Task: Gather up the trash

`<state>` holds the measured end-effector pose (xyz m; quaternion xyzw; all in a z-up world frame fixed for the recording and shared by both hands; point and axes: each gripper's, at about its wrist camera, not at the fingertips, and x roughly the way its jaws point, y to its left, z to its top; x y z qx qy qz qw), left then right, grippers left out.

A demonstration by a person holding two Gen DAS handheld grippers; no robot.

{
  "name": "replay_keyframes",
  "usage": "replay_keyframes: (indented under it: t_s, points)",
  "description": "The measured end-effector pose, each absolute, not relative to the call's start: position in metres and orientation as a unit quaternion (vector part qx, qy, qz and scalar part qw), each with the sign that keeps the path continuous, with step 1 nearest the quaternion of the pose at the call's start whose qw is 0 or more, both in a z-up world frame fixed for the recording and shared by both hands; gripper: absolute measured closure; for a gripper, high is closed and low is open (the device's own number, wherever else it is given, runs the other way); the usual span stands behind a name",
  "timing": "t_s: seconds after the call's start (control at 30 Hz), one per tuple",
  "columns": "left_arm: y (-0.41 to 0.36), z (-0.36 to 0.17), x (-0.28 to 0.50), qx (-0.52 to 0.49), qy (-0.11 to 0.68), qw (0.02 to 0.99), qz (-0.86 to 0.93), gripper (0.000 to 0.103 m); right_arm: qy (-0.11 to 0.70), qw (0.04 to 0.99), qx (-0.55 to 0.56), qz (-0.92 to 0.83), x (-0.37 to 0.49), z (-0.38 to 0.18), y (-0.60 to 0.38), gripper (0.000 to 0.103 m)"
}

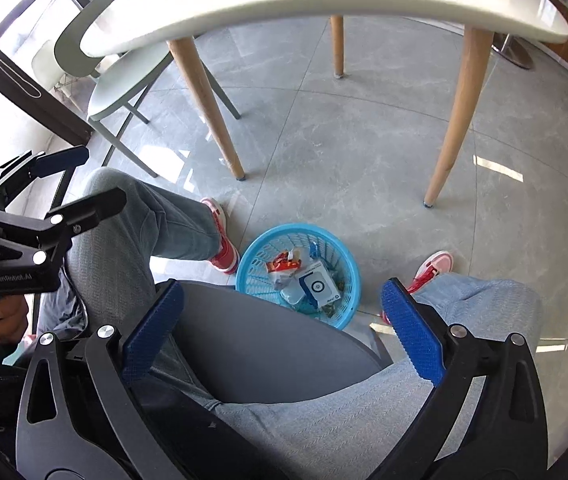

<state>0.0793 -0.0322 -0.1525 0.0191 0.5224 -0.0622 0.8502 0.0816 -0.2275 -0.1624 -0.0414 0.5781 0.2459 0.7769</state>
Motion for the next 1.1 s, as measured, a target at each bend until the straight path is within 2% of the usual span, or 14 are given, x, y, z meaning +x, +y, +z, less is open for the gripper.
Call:
replay_keyframes:
  t_s: [0.27,1.1]
  points:
    - [-0.031,-0.138,0.067,0.016,0.522,0.851,-0.054,0.010,0.564,0.783,-0.050,0.257,0.073,-0.140,-0.225,0.009]
    - [-0.028,-0.129,0.066,0.003,0.510,0.859,-0.055,0.009,0.564,0.787,-0.048,0.247,0.070,-0.143,-0.223,0.009]
